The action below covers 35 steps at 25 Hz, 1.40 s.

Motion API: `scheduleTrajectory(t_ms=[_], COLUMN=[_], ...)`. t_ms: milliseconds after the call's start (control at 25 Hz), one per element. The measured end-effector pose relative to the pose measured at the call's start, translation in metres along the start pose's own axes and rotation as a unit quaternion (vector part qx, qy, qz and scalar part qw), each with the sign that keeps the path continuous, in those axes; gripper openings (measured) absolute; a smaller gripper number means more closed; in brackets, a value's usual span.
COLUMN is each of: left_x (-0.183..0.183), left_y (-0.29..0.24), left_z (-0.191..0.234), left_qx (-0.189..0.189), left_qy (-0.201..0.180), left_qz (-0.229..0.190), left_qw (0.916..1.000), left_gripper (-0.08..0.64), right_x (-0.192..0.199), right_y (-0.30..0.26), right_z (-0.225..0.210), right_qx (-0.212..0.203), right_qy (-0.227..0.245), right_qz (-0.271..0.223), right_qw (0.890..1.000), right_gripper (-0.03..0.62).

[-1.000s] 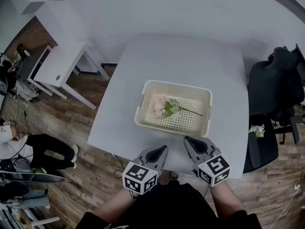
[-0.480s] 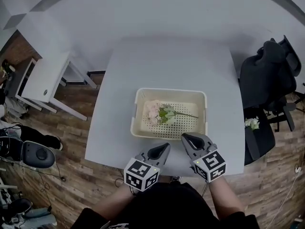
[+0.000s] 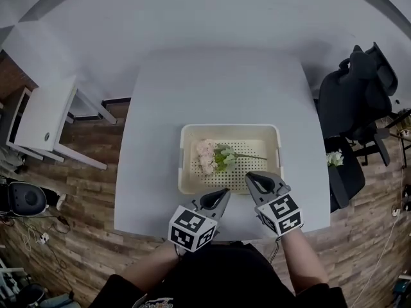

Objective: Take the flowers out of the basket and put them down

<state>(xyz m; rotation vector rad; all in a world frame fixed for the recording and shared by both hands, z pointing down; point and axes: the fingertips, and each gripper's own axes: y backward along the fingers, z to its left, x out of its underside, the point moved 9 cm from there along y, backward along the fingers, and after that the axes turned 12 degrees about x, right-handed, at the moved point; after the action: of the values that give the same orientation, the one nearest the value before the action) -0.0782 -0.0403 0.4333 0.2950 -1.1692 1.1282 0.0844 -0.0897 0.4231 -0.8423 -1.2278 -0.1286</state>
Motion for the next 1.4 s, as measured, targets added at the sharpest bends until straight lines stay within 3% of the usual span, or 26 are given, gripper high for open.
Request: scheduleTrajectory(t_ms=[200,400,440,520,680,880,1000,1400], left_x=[-0.002,-0.003,-0.003,-0.003,-0.003,-0.001,-0.002,-0.001], left_y=[-0.004,-0.002,-0.001,0.001,0.006,0.011,0.013,0.016], left_z=[0.019,0.034,0.036,0.042,0.056,0.068,0.073,0.09], left_qx=[0.021,0.042,0.046,0.05,0.057,0.072,0.081,0.09], left_qy=[0.007,0.012,0.013,0.019,0.027,0.041,0.048,0.052], left_qz=[0.009,0.014,0.015,0.018,0.023,0.035,0.041,0.046], left_qw=[0.9997,0.9989,0.9987,0.9984,0.9977,0.9959,0.9948,0.9935], left_gripper=[0.006,0.006,0.006,0.008,0.006,0.006,0.007,0.006], right_x=[-0.002,-0.002,-0.001,0.002,0.021,0.05,0.059,0.089], right_y=[-0.027,-0.06,-0.067,-0.084,-0.121,-0.159,-0.179,-0.212], right_z=[-0.006,-0.009,-0.01,-0.011,-0.013,-0.021,-0.03,-0.041], right_qx=[-0.001,-0.014,-0.021,-0.035,-0.053,-0.083,-0.093,-0.136], right_qy=[0.059,0.142,0.159,0.195,0.253,0.306,0.314,0.307], right_qz=[0.059,0.127,0.142,0.171,0.224,0.308,0.333,0.37], right_qw=[0.997,0.982,0.977,0.965,0.94,0.897,0.884,0.866], right_gripper=[0.026,0.029,0.037,0.113,0.114,0.121,0.124,0.124])
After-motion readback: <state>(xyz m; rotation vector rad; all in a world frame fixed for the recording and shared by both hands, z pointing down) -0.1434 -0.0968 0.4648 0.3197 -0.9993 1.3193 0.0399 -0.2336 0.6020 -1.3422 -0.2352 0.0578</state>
